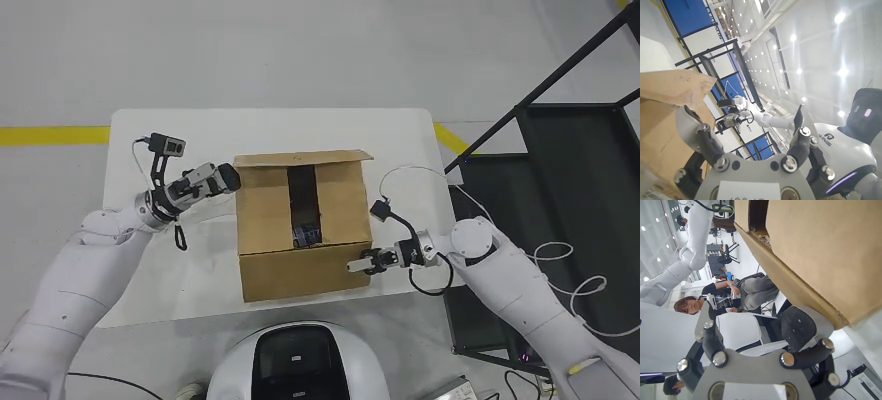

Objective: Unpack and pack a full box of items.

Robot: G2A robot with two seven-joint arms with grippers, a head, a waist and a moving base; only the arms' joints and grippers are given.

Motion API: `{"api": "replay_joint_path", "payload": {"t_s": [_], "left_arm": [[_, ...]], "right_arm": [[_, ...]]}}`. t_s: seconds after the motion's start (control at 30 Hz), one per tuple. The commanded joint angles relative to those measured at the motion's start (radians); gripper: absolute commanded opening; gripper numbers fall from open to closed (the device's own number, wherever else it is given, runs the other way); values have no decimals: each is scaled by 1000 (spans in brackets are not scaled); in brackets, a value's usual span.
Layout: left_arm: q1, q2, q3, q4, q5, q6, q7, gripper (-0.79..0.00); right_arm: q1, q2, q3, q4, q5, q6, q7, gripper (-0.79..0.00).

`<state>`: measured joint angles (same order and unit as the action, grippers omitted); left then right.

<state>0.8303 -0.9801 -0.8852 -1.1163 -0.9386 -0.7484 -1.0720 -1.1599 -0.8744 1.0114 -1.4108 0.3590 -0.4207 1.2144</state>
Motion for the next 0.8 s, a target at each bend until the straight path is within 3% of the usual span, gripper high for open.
{"api": "replay_joint_path", "payload": {"t_s": [0.0,0.47,0.77], "left_arm": [[-20,-9,3,11,5,-2,2,0],[-255,-165,137,310,-10,-68,100,0],[-373,-262,219,552,155,-93,247,0]], "right_arm": [[-8,2,10,-4,1,0,-3,0],[-102,25,106,-36,12,-17,-47,0],[-148,35,149,-69,6,-9,-61,0]]}}
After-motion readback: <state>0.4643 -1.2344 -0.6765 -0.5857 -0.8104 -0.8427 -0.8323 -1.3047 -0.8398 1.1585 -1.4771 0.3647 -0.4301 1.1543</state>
